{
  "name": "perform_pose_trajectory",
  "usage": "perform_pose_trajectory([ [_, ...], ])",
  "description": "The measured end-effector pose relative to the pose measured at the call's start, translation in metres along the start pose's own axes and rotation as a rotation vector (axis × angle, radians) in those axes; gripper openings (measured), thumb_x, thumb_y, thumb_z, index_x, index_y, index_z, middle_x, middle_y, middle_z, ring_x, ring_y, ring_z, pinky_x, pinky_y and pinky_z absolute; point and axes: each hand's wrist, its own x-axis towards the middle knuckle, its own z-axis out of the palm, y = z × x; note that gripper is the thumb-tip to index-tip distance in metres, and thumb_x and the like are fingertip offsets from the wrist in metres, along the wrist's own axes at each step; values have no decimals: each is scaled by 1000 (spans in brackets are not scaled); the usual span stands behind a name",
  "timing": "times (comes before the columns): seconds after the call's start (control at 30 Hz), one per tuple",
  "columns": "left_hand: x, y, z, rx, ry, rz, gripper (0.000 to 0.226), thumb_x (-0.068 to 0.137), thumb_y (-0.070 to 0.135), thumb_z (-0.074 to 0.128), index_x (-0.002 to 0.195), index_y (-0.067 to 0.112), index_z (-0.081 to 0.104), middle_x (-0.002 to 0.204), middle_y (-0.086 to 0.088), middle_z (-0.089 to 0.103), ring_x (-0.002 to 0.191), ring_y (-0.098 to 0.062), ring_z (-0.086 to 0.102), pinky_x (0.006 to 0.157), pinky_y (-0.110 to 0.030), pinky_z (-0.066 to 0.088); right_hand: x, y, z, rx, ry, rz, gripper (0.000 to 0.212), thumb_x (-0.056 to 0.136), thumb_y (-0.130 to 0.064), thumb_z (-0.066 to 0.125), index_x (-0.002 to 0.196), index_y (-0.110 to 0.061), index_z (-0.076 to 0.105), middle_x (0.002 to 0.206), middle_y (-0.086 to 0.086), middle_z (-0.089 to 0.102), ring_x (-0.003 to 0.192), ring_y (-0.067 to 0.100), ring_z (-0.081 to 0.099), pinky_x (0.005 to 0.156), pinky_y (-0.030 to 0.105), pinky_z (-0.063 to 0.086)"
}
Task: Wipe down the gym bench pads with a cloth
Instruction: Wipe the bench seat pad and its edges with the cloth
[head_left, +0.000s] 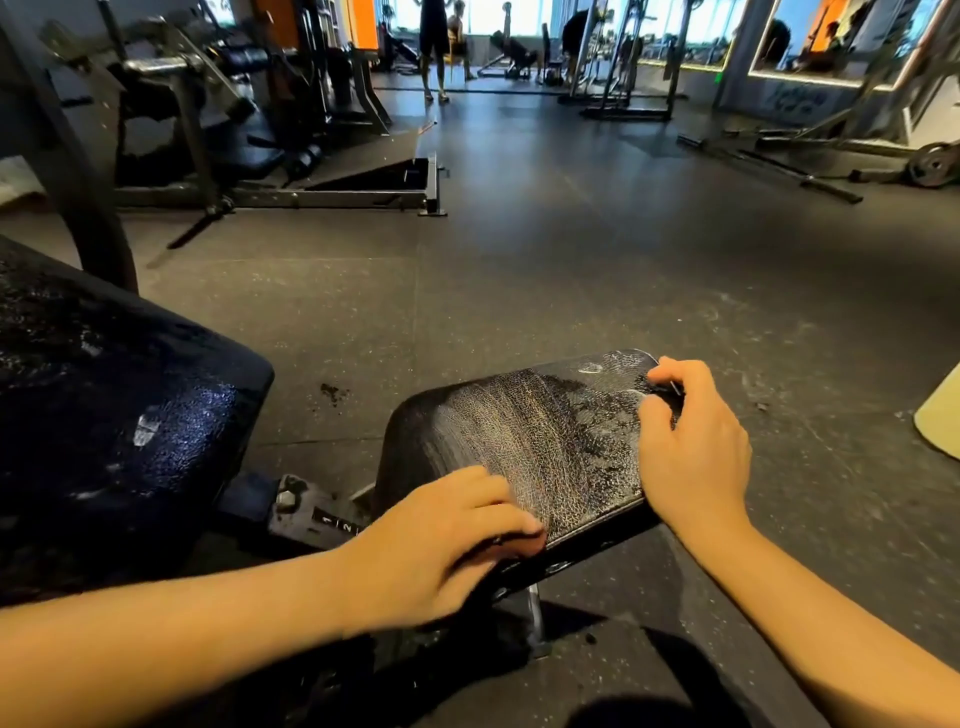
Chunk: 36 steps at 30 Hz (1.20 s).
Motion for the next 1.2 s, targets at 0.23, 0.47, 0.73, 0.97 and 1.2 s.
perform_pose_trajectory([
  [0.23, 49, -127, -12, 222, 301, -663, 20, 91, 12, 67, 110, 16, 74, 105, -6, 69, 104, -33, 65, 90, -39, 50, -3, -5, -2, 22, -2, 4, 24, 93, -26, 44, 113, -23, 55, 131, -5, 64, 100, 23, 62, 78, 36, 38],
  [0.47, -16, -17, 1, 6, 116, -220, 25, 92, 15, 68, 117, 19, 67, 102, 9, 60, 95, -12, 56, 85, -22, 43, -3, -4, 0, 51, -13, 43, 43, 93, -33, 43, 131, -21, 57, 119, 0, 68, 101, 28, 63, 85, 40, 42],
  [0.73, 35, -125, -14, 216, 279, -676, 17, 91, 13, 69, 107, 16, 75, 104, -4, 69, 104, -31, 66, 90, -37, 49, -7, -15, -6, 49, -17, 72, 57, 89, -38, 39, 141, -18, 54, 132, 2, 65, 112, 28, 63, 96, 45, 47],
  [0.97, -28, -12, -3, -7, 21, -153, 23, 94, 13, 66, 117, 15, 67, 104, 6, 62, 95, -13, 55, 86, -20, 41, -6, -12, -3, 26, -13, 55, 56, 88, -38, 37, 137, -19, 55, 122, 5, 69, 106, 31, 63, 91, 46, 47],
  [1.2, 25, -126, -13, 233, 237, -642, 18, 92, 12, 67, 110, 14, 72, 107, -6, 68, 106, -32, 64, 91, -40, 49, -7, -15, -5, 45, 1, 67, 56, 86, -38, 37, 136, -20, 56, 122, 4, 69, 107, 31, 63, 93, 46, 45],
])
